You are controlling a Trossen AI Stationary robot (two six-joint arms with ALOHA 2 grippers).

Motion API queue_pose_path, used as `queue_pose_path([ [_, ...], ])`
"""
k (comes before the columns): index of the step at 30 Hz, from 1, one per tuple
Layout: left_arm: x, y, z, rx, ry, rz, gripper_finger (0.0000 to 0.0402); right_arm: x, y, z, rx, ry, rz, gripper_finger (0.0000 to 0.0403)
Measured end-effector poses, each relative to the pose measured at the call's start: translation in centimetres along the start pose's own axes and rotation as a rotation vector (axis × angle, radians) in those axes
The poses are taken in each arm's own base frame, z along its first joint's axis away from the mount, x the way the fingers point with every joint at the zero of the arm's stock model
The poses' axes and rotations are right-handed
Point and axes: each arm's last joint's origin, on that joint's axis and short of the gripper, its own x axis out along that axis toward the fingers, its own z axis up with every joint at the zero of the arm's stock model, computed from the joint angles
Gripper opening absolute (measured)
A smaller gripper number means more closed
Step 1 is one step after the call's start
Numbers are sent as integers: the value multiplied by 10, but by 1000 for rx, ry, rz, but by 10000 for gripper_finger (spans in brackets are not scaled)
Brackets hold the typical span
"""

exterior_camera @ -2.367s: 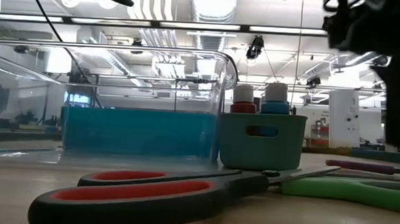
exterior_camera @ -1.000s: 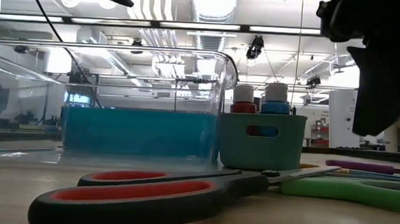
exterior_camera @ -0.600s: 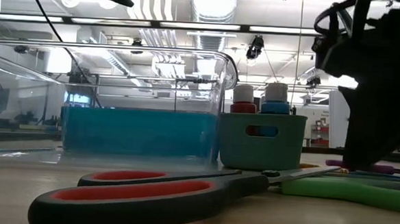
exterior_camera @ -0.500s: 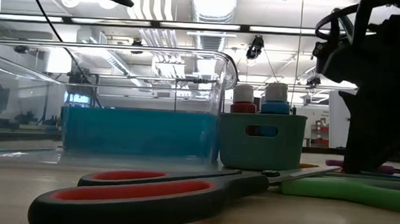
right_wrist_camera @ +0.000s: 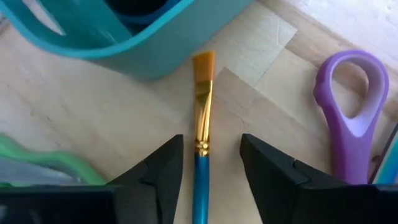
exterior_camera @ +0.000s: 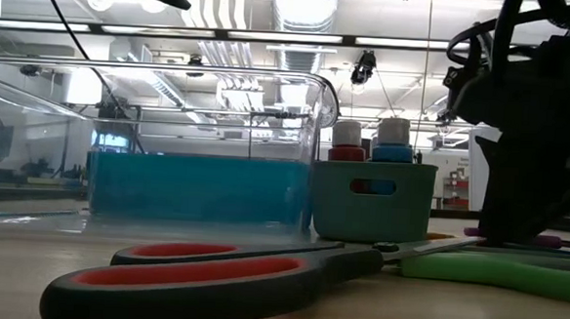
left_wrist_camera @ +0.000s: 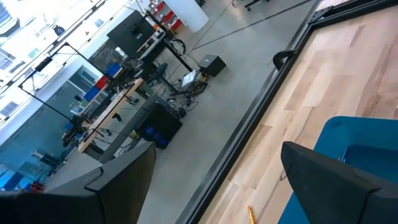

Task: Pick & Place Paint Supplies
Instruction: Put the blue paint brush into the blue bin

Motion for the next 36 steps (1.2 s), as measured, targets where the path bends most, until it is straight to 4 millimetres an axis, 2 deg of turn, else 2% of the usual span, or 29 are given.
queue_pose_path([
  [9, 0, 0, 0, 0, 1, -3, 353, 5, -3, -2, -23, 2, 8, 25],
  [13, 0, 0, 0, 0, 4, -10, 353, -2, -1, -8, -44, 0, 9, 16],
  [19, 0, 0, 0, 0, 4, -10, 353, -24, 3, -11, -92, 19, -49, 10],
  [27, 0, 0, 0, -1, 3, -10, 353, -50, 14, -1, -106, -43, -45, 4],
  [36, 0, 0, 0, 0, 4, -11, 353, -80, 14, 11, -118, -62, -71, 5],
])
